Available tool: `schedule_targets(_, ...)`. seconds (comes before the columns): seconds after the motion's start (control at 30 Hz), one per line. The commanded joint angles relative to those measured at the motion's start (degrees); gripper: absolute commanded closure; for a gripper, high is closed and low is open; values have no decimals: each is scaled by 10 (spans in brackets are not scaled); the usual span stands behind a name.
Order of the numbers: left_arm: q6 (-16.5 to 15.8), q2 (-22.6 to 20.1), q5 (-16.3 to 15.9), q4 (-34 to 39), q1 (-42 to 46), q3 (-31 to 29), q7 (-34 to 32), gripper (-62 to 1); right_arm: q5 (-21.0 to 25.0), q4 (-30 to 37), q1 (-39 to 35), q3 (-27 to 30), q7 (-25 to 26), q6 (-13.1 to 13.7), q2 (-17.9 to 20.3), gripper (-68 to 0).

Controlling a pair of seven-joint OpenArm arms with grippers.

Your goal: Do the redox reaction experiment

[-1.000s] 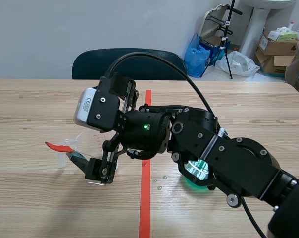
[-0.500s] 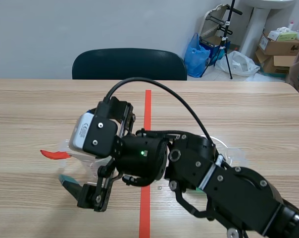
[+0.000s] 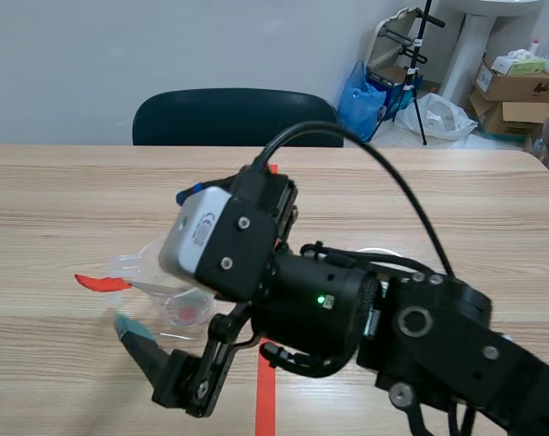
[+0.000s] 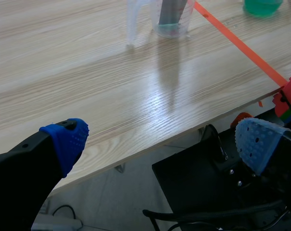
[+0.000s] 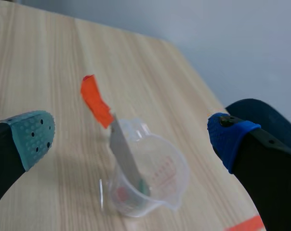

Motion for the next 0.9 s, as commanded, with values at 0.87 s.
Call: schedule_targets(0.87, 137, 246, 79, 294, -114, 0, 207, -623, 207, 256, -324, 396, -39, -16, 127, -679)
